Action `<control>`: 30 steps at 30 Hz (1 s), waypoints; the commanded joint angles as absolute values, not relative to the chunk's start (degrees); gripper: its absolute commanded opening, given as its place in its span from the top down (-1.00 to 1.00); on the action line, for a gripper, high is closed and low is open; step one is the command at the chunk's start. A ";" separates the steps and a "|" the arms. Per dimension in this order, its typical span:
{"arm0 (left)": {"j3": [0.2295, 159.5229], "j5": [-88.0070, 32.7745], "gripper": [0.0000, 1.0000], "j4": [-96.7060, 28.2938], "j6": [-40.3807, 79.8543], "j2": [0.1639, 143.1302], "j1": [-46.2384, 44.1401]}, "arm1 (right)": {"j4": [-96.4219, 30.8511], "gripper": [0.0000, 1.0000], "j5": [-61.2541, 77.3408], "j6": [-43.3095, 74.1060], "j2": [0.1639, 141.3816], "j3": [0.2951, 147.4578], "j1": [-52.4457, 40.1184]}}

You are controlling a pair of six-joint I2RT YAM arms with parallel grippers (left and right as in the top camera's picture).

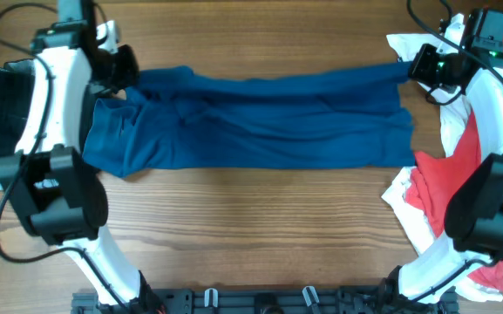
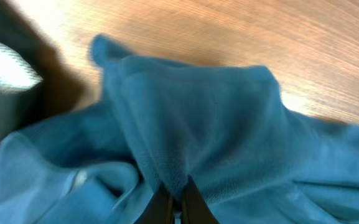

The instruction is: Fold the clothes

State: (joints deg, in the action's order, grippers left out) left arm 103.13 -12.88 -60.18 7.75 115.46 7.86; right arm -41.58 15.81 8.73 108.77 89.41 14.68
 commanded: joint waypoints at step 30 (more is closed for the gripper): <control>102.96 -11.62 0.92 -88.75 9.47 112.81 11.35 | -70.87 0.92 1.78 10.46 107.46 89.21 14.66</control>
State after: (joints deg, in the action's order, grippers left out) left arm 103.11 -12.62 -87.35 9.13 114.59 11.38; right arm -69.49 4.84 10.02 108.40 89.38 14.68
